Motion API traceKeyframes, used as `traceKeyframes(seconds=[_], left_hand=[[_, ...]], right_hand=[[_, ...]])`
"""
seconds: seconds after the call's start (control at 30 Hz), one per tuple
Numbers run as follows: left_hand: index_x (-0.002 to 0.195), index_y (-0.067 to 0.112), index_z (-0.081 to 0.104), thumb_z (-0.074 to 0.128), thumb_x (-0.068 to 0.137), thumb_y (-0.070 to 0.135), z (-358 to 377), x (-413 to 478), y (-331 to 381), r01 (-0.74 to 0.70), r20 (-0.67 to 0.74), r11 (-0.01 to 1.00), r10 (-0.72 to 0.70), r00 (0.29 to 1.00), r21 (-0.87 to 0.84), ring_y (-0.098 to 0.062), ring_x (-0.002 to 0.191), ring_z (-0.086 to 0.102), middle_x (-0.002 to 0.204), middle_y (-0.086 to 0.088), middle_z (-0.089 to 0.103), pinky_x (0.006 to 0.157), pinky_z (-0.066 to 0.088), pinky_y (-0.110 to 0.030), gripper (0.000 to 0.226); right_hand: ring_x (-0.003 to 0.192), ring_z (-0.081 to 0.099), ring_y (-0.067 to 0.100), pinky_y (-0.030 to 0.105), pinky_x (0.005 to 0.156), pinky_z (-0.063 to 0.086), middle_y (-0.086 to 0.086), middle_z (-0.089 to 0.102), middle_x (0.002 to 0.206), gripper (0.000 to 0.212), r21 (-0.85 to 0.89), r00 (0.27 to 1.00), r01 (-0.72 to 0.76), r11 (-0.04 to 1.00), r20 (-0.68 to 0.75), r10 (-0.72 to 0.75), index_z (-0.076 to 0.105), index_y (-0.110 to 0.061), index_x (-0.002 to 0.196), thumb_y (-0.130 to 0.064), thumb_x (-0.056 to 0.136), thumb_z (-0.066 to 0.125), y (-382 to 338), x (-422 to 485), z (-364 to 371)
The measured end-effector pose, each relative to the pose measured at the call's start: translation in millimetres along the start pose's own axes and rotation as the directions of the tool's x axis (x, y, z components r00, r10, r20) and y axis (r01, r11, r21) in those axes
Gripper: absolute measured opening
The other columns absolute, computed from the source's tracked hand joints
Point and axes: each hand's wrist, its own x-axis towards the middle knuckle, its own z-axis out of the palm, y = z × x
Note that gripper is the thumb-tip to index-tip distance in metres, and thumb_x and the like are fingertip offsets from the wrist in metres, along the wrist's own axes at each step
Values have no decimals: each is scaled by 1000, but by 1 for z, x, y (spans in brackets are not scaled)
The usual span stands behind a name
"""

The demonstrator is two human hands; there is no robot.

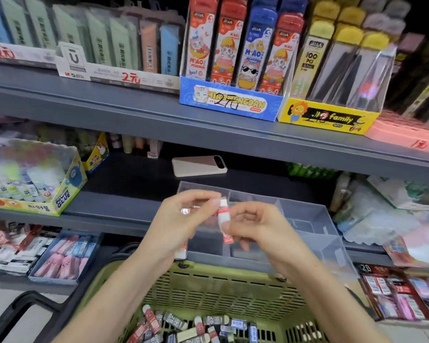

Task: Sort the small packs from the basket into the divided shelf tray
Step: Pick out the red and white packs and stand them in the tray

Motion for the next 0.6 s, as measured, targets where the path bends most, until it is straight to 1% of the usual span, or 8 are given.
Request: traceKeyframes(seconds=[0.1,0.17,0.2,0.27,0.33,0.47,0.53,0.6], left_hand=[[88,26,73,63,86,34,10,7,-7,74,-31,997,-74,997,-8,-19,64,46,74,6,67,44,33,-15,13],[85,23,71,60,90,24,15,12,-11,35,-30,996,-32,999,84,-14,63,49,69,10,63,47,36,-13,12],[83,24,70,59,90,20,18,16,-13,-31,-14,979,34,999,204,-6,62,51,70,12,63,51,39,-11,13],[81,28,68,60,88,21,22,26,-12,-188,77,851,173,982,490,0,72,56,76,13,64,64,41,-11,13],[85,32,68,61,87,25,27,40,-10,-306,207,697,225,952,649,-3,77,56,81,12,63,70,39,-13,10],[99,28,72,61,90,26,34,65,-19,-415,375,506,185,908,756,0,69,50,91,14,61,66,32,-10,15],[100,28,72,60,90,26,37,71,-25,-435,397,482,184,899,761,2,68,49,93,15,60,66,31,-6,15],[101,29,72,59,90,26,39,74,-29,-454,423,459,177,889,764,-1,73,50,97,15,61,73,39,-16,17]], right_hand=[[38,49,11,19,36,38,5,58,52,20,43,979,17,999,-203,-8,58,-4,88,10,76,65,3,16,-39],[39,51,16,22,37,40,7,58,54,33,-81,939,51,995,-336,-76,54,-13,94,11,75,66,7,31,-62],[40,51,18,24,38,41,8,58,55,36,-169,922,50,984,-370,-110,54,-16,97,9,73,66,10,39,-70],[42,52,18,25,42,42,6,59,57,39,-309,913,8,951,-385,-133,55,-20,98,4,70,67,18,53,-80],[49,53,16,26,49,44,3,61,61,35,-450,922,-39,892,-360,-141,55,-24,90,-5,66,71,25,63,-83],[75,63,21,28,66,48,1,69,78,32,-704,931,-122,700,-326,-166,55,-22,90,-24,65,76,41,70,-81],[79,62,23,27,65,47,2,68,82,33,-744,922,-128,655,-334,-198,55,-19,90,-29,66,76,47,71,-79],[78,61,22,26,63,44,1,67,82,33,-770,912,-124,625,-336,-234,55,-18,89,-31,66,76,48,72,-79]])
